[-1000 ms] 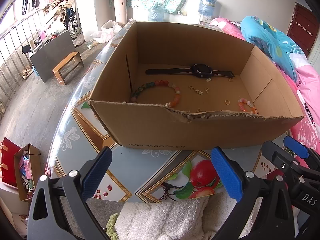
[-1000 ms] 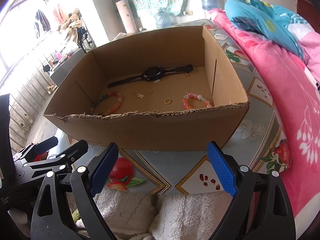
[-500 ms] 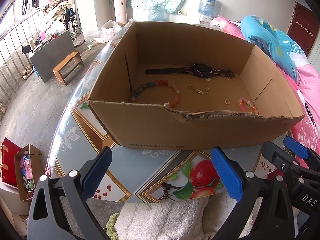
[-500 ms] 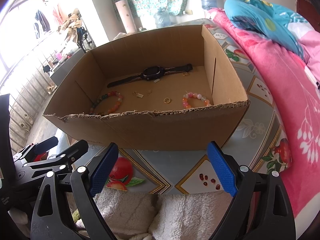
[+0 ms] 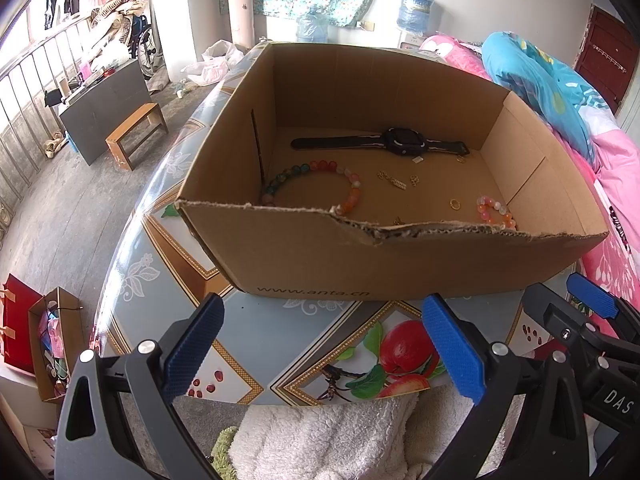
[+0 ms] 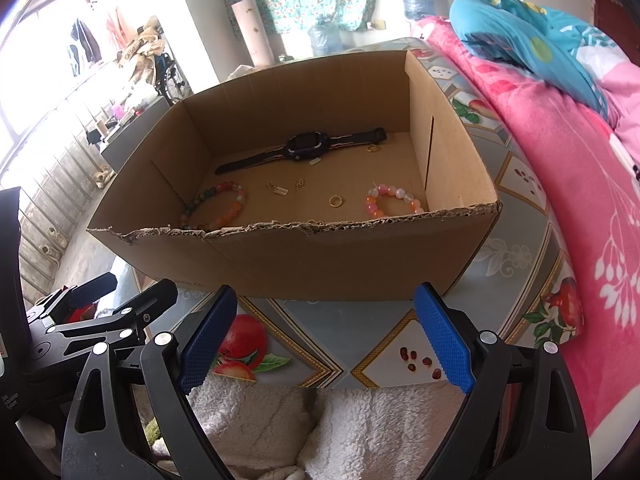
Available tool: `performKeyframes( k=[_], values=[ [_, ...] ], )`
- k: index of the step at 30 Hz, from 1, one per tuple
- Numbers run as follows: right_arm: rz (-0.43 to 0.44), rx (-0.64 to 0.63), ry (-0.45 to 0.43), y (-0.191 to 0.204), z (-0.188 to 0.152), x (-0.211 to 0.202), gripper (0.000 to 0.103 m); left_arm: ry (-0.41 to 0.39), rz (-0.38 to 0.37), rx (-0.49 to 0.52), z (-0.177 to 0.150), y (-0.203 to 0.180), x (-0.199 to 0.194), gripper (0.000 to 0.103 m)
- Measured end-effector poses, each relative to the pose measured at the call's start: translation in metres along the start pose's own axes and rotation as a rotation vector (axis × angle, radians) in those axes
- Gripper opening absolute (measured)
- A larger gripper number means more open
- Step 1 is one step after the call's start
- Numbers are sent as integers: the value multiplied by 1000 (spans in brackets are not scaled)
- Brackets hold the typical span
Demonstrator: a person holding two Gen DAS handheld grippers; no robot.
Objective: Organize jewelry
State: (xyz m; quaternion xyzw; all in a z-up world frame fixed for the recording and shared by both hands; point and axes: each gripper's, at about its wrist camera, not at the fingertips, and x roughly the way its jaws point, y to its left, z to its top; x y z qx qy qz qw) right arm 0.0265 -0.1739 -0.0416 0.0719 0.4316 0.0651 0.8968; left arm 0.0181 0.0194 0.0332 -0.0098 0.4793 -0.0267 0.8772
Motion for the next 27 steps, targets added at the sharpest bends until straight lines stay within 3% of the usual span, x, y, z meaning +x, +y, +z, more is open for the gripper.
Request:
performKeyframes(
  k=[27],
  values=[
    [4, -5, 2, -2, 2, 1, 86, 5, 5, -1, 1, -1, 2, 97]
  ],
)
